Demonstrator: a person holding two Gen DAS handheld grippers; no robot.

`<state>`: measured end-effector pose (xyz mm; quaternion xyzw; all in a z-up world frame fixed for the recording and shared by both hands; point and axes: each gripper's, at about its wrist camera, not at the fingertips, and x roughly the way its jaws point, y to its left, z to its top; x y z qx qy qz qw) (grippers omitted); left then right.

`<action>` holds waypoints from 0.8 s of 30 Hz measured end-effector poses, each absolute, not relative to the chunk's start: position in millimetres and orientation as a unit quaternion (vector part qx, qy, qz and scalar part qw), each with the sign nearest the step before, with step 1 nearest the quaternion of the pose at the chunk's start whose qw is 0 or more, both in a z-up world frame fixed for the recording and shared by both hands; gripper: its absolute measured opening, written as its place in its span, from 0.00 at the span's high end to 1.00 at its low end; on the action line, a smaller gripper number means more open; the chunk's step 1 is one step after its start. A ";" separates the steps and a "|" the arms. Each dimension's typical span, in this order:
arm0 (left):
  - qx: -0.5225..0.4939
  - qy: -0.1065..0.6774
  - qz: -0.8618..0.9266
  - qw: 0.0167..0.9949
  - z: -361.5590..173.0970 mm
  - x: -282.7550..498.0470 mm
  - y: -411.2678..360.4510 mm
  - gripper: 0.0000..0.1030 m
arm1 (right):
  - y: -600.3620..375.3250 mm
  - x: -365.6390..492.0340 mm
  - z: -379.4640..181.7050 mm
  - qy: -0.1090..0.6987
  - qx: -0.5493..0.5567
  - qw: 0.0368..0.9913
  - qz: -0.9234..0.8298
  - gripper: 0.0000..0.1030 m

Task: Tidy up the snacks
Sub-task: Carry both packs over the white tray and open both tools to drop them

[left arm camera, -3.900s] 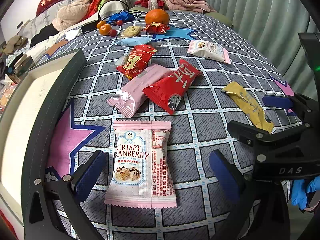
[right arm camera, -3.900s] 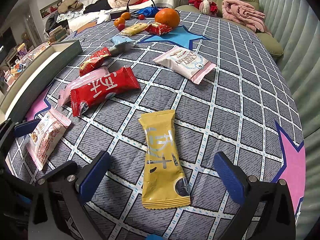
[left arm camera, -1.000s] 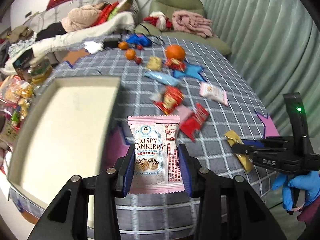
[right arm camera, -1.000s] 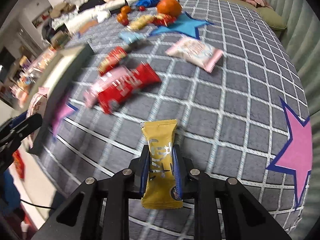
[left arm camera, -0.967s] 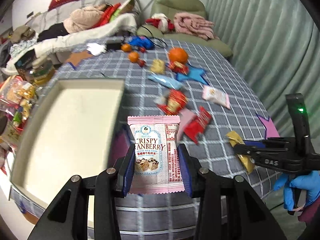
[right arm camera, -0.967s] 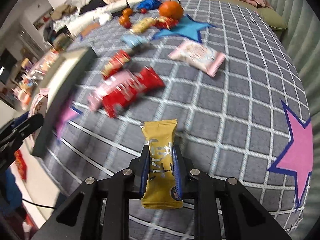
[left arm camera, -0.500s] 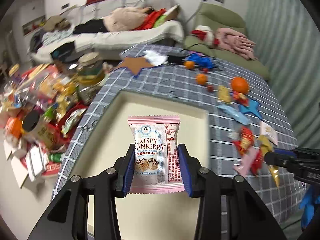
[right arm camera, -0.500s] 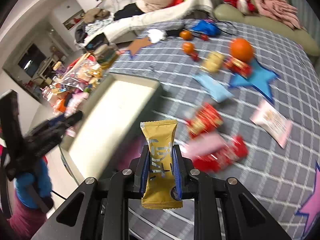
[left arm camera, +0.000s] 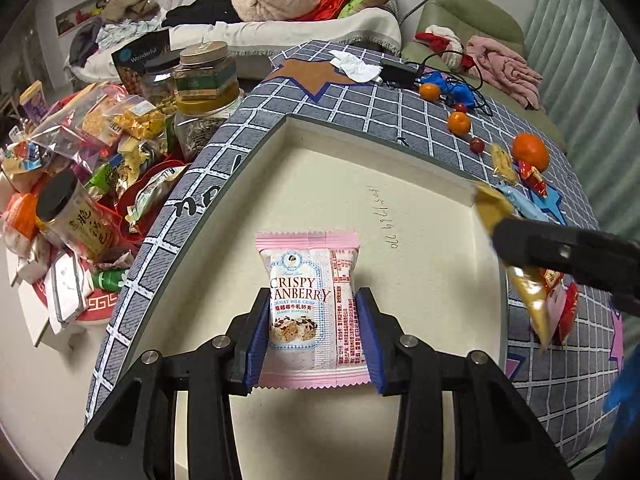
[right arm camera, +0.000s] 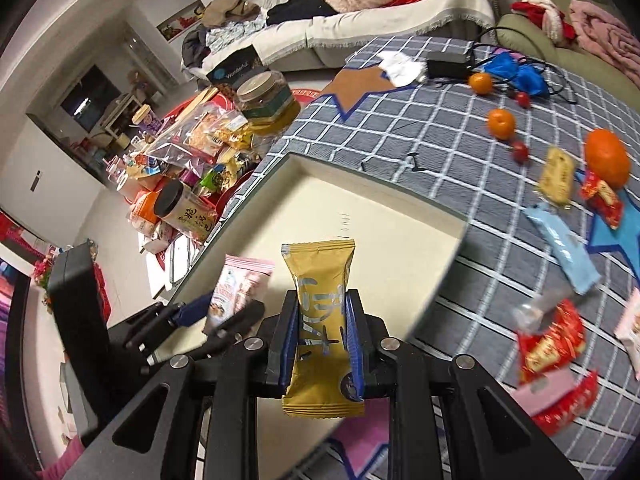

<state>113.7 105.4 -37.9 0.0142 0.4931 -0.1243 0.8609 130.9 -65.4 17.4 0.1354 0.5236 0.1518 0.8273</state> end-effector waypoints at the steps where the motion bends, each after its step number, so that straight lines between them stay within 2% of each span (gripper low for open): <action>1: 0.019 0.491 -0.122 0.862 -38.5 113.7 104.6 0.51 | -61.8 134.0 14.7 0.528 0.134 0.825 0.152 0.77; 2: 0.023 0.491 -0.118 0.863 -39.3 113.1 103.7 0.41 | -58.8 136.8 11.7 0.534 0.135 0.821 0.153 0.77; 3: 0.026 0.490 -0.115 0.864 -39.8 112.4 103.2 0.35 | -58.3 138.4 10.3 0.537 0.136 0.818 0.153 0.72; 4: 0.025 0.488 -0.116 0.865 -39.3 111.9 103.1 0.26 | -58.1 139.0 8.8 0.540 0.137 0.816 0.151 0.47; 5: 0.024 0.486 -0.116 0.866 -38.4 111.3 103.3 0.24 | -58.8 138.4 8.2 0.541 0.137 0.817 0.147 0.30; 6: 0.024 0.484 -0.117 0.867 -37.6 110.3 103.2 0.24 | -60.2 137.2 8.9 0.538 0.136 0.820 0.141 0.08; 14: 0.041 0.474 -0.133 0.869 -22.0 97.9 81.3 0.24 | -114.0 109.8 9.7 0.530 0.133 0.833 0.085 0.06; 24: 0.104 0.446 -0.215 0.863 0.6 59.7 -0.4 0.22 | -233.8 44.1 -19.1 0.548 0.173 0.815 -0.074 0.06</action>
